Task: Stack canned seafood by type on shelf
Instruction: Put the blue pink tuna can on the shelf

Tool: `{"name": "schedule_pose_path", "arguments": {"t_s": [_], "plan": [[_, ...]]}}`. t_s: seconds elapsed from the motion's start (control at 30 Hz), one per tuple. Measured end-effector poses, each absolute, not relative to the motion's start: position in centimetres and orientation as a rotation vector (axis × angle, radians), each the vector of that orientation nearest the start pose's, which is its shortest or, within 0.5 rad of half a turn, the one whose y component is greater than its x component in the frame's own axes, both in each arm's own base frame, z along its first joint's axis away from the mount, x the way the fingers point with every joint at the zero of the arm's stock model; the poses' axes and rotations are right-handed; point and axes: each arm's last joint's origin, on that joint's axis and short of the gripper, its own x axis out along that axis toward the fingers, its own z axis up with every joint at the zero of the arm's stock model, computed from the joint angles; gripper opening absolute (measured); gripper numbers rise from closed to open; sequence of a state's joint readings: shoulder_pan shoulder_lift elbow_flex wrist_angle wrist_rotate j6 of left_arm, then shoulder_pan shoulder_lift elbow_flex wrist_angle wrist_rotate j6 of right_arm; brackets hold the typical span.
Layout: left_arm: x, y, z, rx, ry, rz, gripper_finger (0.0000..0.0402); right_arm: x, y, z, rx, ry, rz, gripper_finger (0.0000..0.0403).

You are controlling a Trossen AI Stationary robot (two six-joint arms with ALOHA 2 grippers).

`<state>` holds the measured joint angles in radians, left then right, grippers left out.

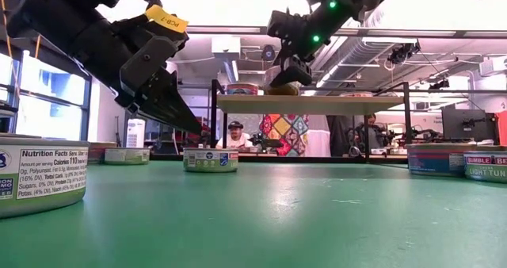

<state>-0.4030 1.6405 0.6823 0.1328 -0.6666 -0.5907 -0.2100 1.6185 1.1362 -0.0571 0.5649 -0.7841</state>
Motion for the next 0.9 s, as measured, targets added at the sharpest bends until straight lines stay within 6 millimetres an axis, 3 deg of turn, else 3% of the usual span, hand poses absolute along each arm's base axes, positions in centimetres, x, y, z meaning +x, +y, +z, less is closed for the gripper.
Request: {"name": "schedule_pose_path", "arguments": {"t_s": [0.33, 0.63, 0.77, 0.9], "plan": [[27.4, -9.7, 13.4, -0.141, 0.605, 0.442, 0.0, 33.3, -8.5, 26.9, -0.7, 0.796, -0.409, 0.0285], [27.4, -9.7, 13.4, -0.143, 0.605, 0.443, 0.0, 31.3, -7.9, 30.0, -0.567, 0.651, -0.32, 0.0283], [27.4, -9.6, 13.4, -0.144, 0.604, 0.446, 0.0, 30.6, -8.8, 30.2, -0.434, 0.625, -0.237, 0.0259], [27.4, -9.6, 13.4, -0.149, 0.603, 0.447, 0.0, 30.5, -10.3, 29.0, -0.353, 0.678, -0.267, 0.0206]]}}
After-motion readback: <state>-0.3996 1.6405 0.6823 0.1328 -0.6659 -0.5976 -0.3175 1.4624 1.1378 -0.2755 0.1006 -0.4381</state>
